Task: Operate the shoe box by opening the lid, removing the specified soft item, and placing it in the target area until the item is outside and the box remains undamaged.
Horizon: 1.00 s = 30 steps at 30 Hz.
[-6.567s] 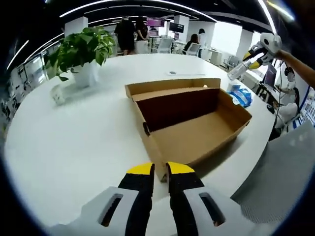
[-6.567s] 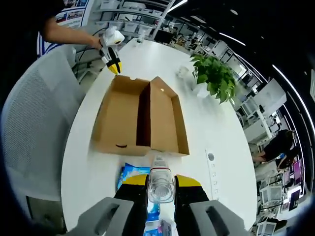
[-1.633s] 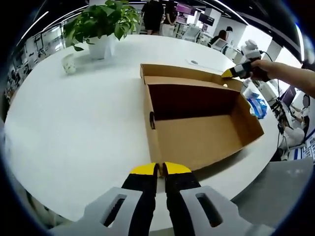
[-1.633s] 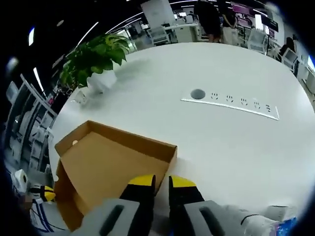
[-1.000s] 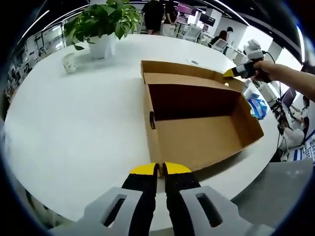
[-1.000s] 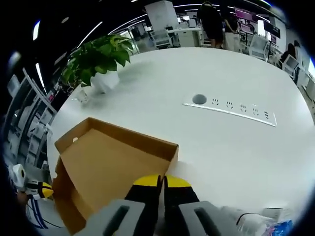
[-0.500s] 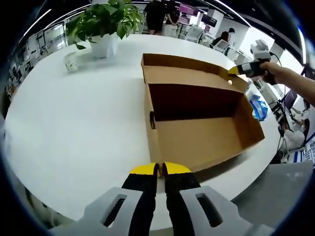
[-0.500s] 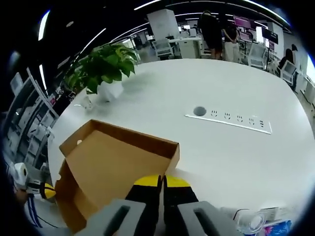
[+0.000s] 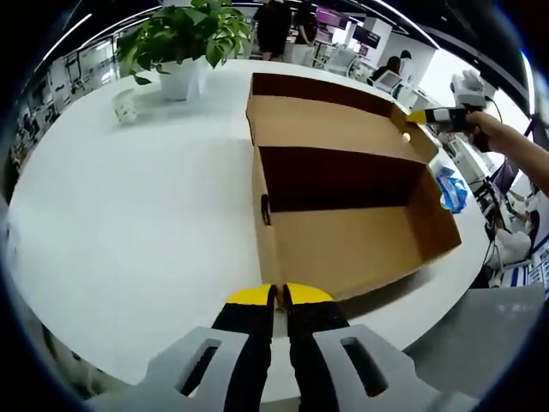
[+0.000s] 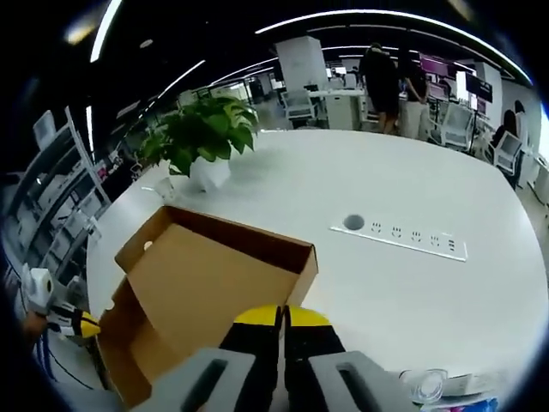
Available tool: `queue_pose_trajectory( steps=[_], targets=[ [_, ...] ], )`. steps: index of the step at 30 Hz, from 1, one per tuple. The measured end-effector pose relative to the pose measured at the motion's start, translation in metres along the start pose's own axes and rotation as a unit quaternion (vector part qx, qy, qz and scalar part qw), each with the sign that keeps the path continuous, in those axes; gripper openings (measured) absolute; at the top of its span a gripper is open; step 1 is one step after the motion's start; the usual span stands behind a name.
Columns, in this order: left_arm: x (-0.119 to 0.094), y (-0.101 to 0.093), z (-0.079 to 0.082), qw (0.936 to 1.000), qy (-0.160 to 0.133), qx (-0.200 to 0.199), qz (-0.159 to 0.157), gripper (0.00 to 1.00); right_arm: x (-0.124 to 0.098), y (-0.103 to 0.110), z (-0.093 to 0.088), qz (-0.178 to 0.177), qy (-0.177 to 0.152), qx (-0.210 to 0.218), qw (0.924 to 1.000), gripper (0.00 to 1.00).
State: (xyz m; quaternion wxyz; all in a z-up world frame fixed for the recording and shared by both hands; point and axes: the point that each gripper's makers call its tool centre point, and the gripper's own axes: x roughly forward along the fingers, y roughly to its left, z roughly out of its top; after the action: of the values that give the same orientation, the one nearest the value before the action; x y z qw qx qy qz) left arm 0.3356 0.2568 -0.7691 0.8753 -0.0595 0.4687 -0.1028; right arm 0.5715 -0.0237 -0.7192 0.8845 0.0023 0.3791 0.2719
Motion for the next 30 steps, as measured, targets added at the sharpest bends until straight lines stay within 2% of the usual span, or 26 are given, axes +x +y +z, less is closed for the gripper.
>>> queue_pose_trajectory(
  steps=[18,30],
  targets=[
    [0.001,-0.001,0.000,1.0000,-0.003,-0.002,-0.003,0.02,-0.030,0.017,0.011,0.003,-0.056,-0.017,0.9983,0.00],
    [0.000,-0.001,0.000,0.9999,-0.009,-0.001,-0.007,0.02,-0.049,0.024,0.008,0.001,-0.085,-0.025,0.9960,0.00]
  ],
)
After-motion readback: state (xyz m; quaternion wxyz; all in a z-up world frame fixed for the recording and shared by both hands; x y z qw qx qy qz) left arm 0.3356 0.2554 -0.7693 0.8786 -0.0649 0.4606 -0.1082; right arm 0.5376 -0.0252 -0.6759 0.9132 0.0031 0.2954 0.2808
